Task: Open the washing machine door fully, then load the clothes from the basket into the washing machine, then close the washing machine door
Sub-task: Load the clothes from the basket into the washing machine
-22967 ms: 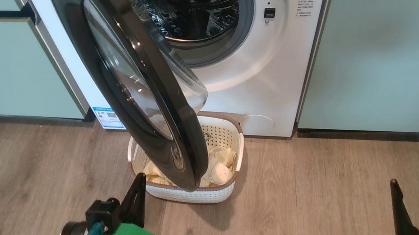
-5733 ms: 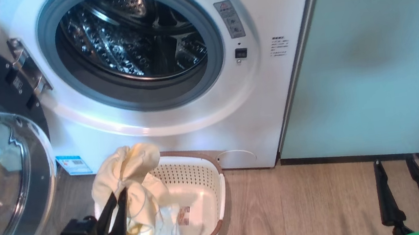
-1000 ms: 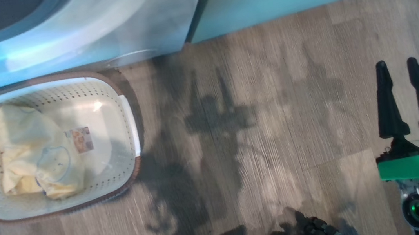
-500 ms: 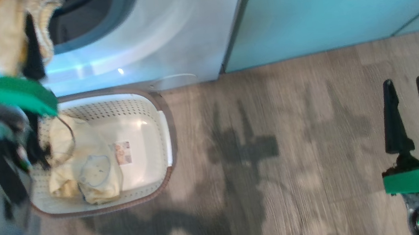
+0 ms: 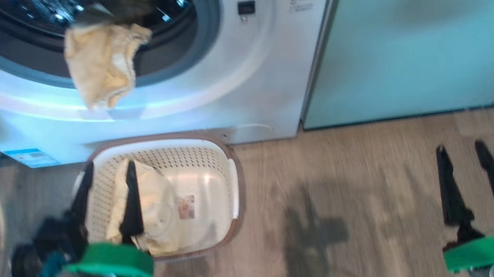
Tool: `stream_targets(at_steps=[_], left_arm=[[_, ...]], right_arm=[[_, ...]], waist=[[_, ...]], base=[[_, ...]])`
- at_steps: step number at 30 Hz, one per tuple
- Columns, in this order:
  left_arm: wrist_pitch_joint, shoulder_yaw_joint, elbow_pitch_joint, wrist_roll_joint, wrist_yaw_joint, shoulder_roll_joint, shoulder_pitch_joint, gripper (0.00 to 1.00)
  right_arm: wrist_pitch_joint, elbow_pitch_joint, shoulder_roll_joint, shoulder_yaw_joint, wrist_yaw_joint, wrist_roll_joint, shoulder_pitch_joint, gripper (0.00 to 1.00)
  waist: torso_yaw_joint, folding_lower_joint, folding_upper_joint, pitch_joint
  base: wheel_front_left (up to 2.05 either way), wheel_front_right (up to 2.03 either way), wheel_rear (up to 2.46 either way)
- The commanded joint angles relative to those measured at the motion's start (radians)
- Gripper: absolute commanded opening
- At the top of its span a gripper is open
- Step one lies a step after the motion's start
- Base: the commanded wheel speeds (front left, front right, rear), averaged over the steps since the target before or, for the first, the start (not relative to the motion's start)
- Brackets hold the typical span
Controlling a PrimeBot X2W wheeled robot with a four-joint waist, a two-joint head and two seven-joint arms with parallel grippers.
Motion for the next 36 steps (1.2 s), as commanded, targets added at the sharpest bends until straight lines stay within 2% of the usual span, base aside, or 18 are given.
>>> stream_targets(at_steps=[1, 16, 36], left_arm=[[-0.008, 0.034, -0.042, 0.005, 0.012, 0.013, 0.001, 1.0], [-0.045, 0.014, -0.053, 0.013, 0.034, -0.041, 0.186, 1.0], [-0.052, 0.025, -0.031, 0.007, 0.006, -0.068, 0.228, 1.0]], right_arm=[[-0.007, -0.022, -0.015, 0.025, -0.003, -0.012, 0.014, 1.0], [-0.007, 0.002, -0.015, 0.036, -0.003, -0.025, 0.107, 1.0], [-0.007, 0.002, -0.015, 0.041, -0.003, -0.025, 0.144, 1.0]], waist=[[0.044, 0.0001, -0.0001, -0.058], [0.118, 0.0001, -0.0001, -0.207], [0.104, 0.0001, -0.0001, -0.254]], base=[[0.0, 0.0, 0.0], [0.0, 0.0, 0.0], [0.0, 0.0, 0.0]])
